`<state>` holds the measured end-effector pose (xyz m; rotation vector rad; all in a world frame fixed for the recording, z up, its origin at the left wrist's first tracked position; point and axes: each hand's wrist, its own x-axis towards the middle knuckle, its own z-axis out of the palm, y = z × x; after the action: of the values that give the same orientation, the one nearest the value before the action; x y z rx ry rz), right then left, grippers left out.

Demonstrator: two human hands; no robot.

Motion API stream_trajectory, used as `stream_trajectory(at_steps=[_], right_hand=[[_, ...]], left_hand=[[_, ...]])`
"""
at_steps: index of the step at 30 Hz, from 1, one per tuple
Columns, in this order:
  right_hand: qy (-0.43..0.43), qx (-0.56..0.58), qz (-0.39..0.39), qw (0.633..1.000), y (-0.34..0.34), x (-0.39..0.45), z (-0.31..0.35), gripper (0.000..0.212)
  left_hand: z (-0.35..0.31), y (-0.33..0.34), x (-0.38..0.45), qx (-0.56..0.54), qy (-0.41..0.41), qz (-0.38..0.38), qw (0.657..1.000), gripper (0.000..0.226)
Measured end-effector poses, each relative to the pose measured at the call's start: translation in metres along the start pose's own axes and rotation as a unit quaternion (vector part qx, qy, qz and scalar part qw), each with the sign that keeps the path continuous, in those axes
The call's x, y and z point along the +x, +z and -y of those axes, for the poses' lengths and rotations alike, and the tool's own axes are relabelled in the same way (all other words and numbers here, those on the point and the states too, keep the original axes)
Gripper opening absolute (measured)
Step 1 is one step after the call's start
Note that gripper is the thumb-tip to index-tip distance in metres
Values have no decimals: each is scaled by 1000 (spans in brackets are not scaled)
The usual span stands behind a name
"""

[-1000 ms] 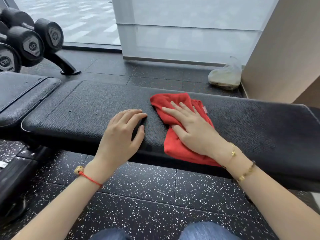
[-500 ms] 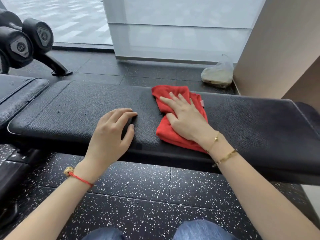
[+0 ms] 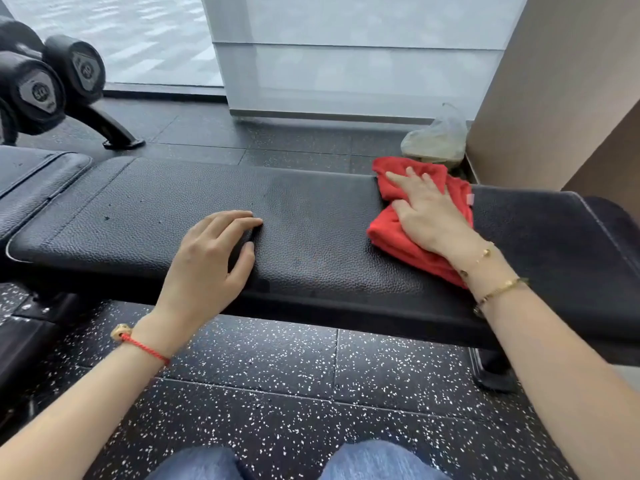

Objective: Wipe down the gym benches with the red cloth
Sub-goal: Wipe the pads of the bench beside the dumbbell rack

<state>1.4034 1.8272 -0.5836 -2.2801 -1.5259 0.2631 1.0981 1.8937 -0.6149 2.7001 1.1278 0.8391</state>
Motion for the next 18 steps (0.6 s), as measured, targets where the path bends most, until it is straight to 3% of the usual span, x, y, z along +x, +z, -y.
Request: stream_trajectory(at_steps=[6,10,18], right_hand=[[-154,3,57,987,37,4,72,55],[-217,6,68,974,38,-20,72,56],[-202,4,69,977,37,-20,68,56]], left_hand=[[-1,0,0,-6,-5,1,1000,37],[-4,-3,3,-10,-10,9,1000,35],[10,-22,5,8,-24,10,1000,28]])
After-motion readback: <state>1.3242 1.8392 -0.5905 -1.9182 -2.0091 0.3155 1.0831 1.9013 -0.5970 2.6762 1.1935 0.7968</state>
